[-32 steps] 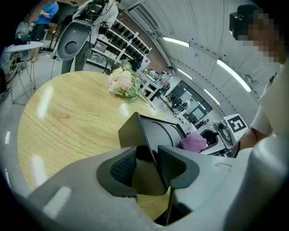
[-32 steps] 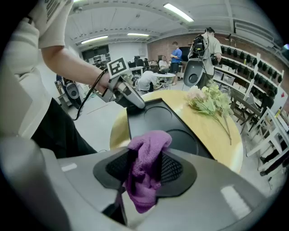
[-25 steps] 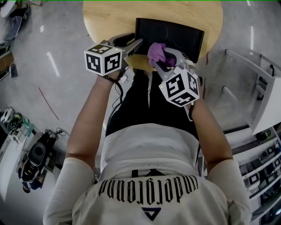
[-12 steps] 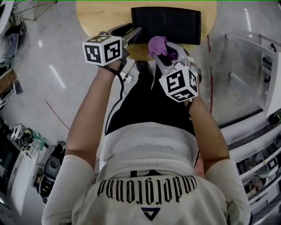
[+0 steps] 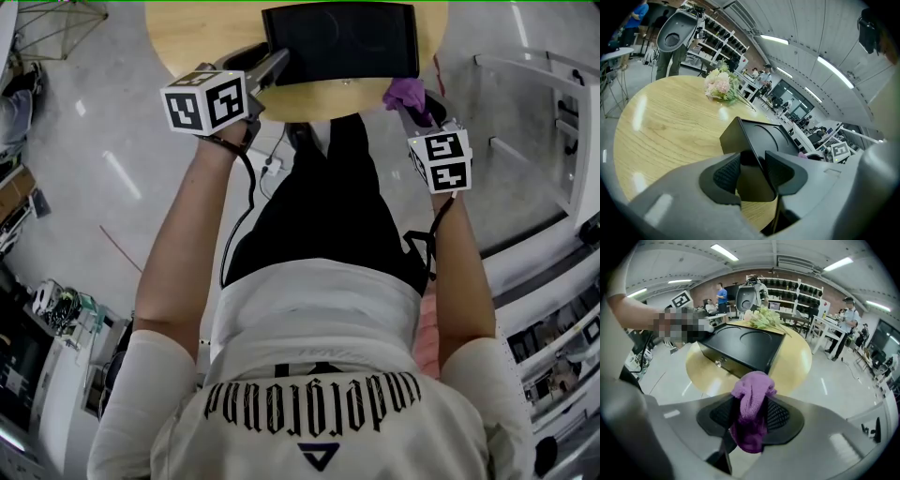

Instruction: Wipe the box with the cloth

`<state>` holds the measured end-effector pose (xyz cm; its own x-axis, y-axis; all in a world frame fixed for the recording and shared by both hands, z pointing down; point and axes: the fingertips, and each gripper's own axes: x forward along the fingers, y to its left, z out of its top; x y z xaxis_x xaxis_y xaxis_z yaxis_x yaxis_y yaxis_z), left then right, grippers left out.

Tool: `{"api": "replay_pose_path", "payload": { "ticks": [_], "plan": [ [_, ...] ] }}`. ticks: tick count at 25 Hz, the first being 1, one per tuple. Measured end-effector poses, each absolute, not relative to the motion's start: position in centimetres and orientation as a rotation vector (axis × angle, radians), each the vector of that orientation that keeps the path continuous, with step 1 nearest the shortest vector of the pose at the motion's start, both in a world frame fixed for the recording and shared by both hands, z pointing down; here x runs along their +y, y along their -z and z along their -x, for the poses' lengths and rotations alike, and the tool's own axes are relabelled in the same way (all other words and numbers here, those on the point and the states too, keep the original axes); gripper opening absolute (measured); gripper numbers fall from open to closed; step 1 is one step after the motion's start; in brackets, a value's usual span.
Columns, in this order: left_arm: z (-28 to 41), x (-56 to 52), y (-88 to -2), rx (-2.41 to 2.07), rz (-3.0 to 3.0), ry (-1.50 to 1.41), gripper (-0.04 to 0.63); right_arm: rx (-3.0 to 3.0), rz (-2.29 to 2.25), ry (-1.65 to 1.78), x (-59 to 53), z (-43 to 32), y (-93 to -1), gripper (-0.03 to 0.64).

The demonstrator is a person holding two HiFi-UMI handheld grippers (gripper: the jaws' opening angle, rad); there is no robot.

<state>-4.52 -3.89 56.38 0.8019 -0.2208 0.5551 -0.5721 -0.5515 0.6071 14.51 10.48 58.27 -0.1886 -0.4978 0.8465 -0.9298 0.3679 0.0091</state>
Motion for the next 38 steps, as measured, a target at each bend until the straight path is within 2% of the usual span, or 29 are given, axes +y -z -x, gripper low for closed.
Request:
{"api": "replay_pose_path", "payload": {
  "ticks": [3, 12, 26, 38],
  "plan": [
    [4.3, -3.7, -56.4, -0.565, -2.140, -0.527, 0.181, -1.813, -1.254, -0.740, 10.3, -13.8, -59.3, 0.156],
    [4.3, -3.7, -56.6, -0.573, -2.130, -0.528, 0.181, -1.926, -1.037, -0.702, 8.7, -4.8, -59.5, 0.158],
    [4.4, -4.0, -56.2, -0.582, -2.141, -0.527, 0.183, -1.987, -1.007, -0.698, 8.3, -1.6, -56.4, 0.157],
    [4.9, -3.7, -56.5, -0.589, -2.134, -0.521, 0.181, -2.084, -0.825, -0.665, 7.0, 9.3, -58.9, 0.156]
  ]
}}
